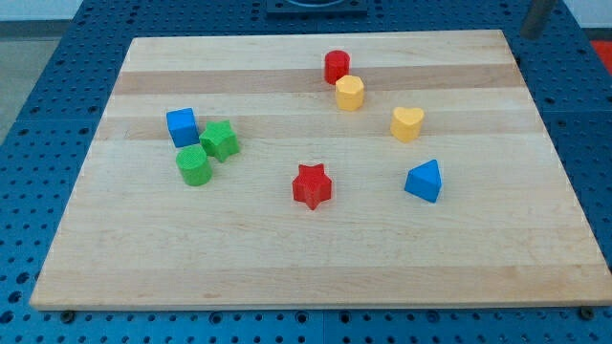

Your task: Move blue triangle towards bottom right

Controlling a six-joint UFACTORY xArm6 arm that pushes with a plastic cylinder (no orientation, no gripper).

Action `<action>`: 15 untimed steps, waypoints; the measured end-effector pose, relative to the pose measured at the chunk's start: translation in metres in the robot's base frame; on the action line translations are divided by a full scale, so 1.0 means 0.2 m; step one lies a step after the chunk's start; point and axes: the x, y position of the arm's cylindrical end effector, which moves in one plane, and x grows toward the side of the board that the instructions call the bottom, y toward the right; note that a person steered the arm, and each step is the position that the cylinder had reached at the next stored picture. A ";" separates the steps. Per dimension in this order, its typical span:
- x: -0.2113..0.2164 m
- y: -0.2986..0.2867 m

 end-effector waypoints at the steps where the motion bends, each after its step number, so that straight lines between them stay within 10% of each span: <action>1: 0.00 -0.01; 8: 1.52 -0.60; 15: 1.37 -1.17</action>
